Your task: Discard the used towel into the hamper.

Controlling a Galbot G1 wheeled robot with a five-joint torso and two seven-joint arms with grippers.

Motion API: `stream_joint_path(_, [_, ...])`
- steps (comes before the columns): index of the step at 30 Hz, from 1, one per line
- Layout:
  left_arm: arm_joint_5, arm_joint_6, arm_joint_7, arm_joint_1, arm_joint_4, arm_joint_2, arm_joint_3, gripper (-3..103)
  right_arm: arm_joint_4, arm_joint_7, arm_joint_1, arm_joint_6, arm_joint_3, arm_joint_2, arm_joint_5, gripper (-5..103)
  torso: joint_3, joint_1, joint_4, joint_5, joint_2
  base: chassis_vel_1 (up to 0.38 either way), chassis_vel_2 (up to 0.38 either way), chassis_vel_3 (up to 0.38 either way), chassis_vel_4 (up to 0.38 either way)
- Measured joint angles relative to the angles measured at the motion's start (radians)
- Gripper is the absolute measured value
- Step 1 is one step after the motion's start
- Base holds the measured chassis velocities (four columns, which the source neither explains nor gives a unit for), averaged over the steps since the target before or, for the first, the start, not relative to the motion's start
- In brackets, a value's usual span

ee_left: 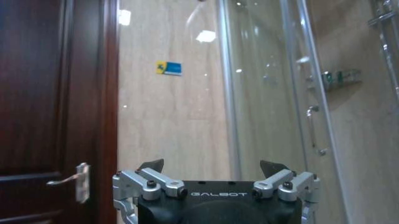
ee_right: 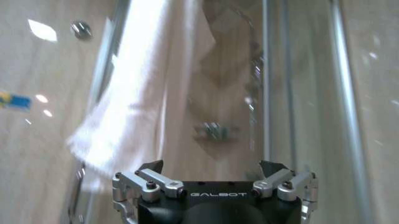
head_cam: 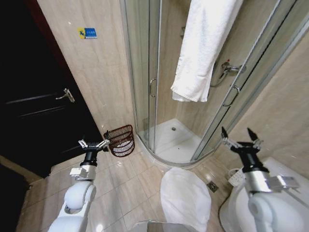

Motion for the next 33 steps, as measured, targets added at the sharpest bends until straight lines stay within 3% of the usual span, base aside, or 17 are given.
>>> stream_joint_path(2, [0.000,-0.016,0.000,0.029,0.000,-0.005,-0.018,100,-0.056,0.002,0.107,-0.004,-0.019,-0.073,0.055,100,-0.001,-0.001,0.0000,0.0000,-0.001,0.000,0.000,0.000,0.000])
stream_joint_path(7, [0.005,-0.034,-0.002,0.061,0.000,-0.021,-0.046,100,-0.164,-0.028,0.282,-0.005,-0.061,-0.160,0.125,100,-0.002,-0.002,-0.0008,0.0002,-0.003,0.000,0.000,0.000,0.000])
stream_joint_path(14, [0.052,-0.046,-0.013,0.089,0.010,-0.050,-0.055,100,-0.335,-0.014,0.652,-0.034,-0.274,-0.260,0.148,100,-0.003,-0.003,0.0000,-0.0003,-0.006,0.000,0.000,0.000,0.000])
stream_joint_path(22, [0.072,-0.053,-0.015,0.079,0.027,-0.083,-0.056,100,-0.361,0.055,0.878,-0.088,-0.444,-0.308,0.149,100,-0.004,-0.004,-0.0009,-0.0003,-0.008,0.000,0.000,0.000,0.000])
stream_joint_path(24, [0.078,-0.061,-0.015,0.073,0.038,-0.097,-0.053,100,-0.388,0.078,0.983,-0.096,-0.535,-0.316,0.149,100,-0.005,-0.004,-0.0009,0.0001,-0.008,0.000,0.000,0.000,0.000])
stream_joint_path(26, [0.082,-0.065,-0.015,0.067,0.044,-0.110,-0.053,100,-0.426,0.092,1.097,-0.102,-0.609,-0.314,0.143,100,-0.005,-0.004,-0.0002,-0.0015,-0.009,0.000,0.000,0.000,0.000])
stream_joint_path(33, [0.075,-0.067,-0.015,0.059,0.051,-0.107,-0.063,100,-0.564,0.139,1.294,-0.130,-0.726,-0.275,0.130,100,-0.005,-0.005,-0.0008,-0.0002,-0.010,0.000,0.000,0.000,0.000])
